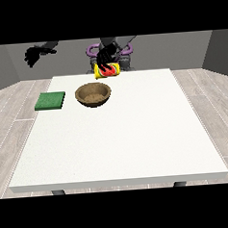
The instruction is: Pick the cup and pour the ball into the bowl, then pick the bowl and place it on the pad
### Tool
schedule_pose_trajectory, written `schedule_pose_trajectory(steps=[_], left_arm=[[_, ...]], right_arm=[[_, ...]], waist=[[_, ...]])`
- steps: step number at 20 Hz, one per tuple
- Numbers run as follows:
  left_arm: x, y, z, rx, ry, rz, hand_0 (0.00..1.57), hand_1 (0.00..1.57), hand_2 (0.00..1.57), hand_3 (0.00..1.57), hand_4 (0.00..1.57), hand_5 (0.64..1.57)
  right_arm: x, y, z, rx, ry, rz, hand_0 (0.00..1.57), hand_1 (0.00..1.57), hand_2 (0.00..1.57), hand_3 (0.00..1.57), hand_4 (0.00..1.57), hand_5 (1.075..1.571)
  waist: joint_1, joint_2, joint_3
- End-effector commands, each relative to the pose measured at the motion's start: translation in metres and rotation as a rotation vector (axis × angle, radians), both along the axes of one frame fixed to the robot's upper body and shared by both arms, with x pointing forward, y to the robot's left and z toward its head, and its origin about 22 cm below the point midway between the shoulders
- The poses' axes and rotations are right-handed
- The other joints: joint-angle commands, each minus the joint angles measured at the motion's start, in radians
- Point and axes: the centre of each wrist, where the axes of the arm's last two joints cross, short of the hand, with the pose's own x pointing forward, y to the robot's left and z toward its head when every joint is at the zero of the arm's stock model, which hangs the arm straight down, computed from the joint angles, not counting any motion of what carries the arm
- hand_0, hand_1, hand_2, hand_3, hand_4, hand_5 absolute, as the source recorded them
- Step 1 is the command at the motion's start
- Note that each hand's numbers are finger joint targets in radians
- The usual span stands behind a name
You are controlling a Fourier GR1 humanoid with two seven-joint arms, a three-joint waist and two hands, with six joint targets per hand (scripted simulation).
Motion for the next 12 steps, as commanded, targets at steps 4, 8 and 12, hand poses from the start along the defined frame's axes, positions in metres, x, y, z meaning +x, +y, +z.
schedule_pose_trajectory(steps=[4, 8, 12], left_arm=[[-0.013, -0.024, -0.010, 0.343, -0.045, -0.075, 1.46, 1.46, 1.57, 1.57, 1.51, 1.178], [-0.025, -0.047, -0.010, 0.354, -0.039, -0.115, 1.45, 1.45, 1.57, 1.57, 1.53, 1.129], [-0.002, -0.020, 0.019, 0.209, 0.007, -0.075, 1.45, 1.45, 1.57, 1.57, 1.54, 1.136]], right_arm=[[-0.014, -0.016, -0.008, -0.019, 0.009, -0.031, 0.00, 0.00, 0.00, 0.00, 0.00, 1.571], [-0.004, -0.014, -0.002, -0.016, 0.034, -0.060, 0.00, 0.00, 0.00, 0.00, 0.00, 1.570], [-0.013, -0.005, -0.014, -0.003, 0.125, -0.043, 0.00, 0.00, 0.00, 0.00, 0.00, 1.569]], waist=[[0.030, -0.022, -0.0008], [0.071, -0.025, -0.0016], [0.065, -0.059, -0.0021]])
